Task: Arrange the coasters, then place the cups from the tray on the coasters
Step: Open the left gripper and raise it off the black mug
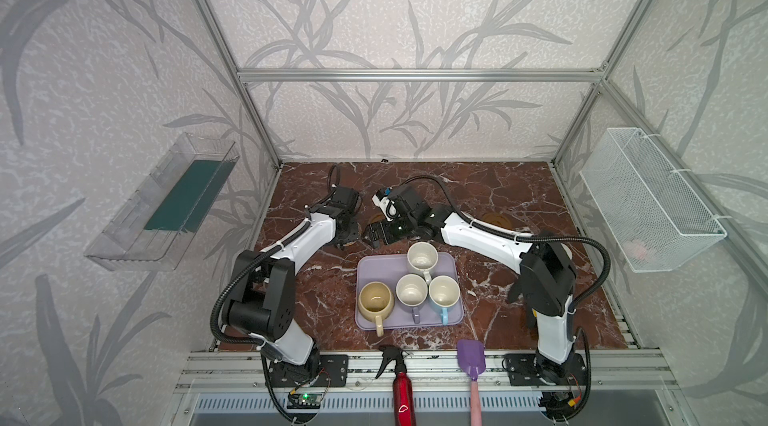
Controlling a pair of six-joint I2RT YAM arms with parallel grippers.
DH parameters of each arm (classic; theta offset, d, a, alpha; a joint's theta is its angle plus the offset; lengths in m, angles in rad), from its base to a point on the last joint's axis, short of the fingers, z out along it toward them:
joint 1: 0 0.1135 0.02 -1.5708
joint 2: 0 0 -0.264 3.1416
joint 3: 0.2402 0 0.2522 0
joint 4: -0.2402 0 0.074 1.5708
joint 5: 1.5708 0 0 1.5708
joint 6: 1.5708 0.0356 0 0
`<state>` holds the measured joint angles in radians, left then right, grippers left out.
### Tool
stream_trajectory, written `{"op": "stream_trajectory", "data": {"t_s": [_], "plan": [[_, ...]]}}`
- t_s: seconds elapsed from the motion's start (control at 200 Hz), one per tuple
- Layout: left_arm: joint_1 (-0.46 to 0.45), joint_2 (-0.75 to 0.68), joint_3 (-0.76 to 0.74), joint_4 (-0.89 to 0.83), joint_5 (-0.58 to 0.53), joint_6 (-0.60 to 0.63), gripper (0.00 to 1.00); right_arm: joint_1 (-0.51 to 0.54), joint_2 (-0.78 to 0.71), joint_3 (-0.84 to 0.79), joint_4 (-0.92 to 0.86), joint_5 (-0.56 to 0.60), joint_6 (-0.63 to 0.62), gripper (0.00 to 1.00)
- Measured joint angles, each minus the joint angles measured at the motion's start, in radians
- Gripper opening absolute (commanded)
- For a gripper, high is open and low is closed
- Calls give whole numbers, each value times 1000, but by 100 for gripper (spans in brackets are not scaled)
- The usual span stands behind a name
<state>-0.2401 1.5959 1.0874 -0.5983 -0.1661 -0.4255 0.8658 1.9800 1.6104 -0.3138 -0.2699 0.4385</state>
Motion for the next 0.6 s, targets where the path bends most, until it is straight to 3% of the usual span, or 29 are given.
{"op": "stream_trajectory", "data": {"t_s": [0.135, 0.235, 0.6], "plan": [[0, -36, -1, -12, -11, -10, 90, 0, 0, 0, -7, 3, -2, 99], [0, -87, -1, -37, -18, -23, 97, 0, -4, -1, -14, 13, -3, 99], [0, -348, 1, -85, 71, -42, 100, 1, -224, -130, -88, 105, -29, 99]]}}
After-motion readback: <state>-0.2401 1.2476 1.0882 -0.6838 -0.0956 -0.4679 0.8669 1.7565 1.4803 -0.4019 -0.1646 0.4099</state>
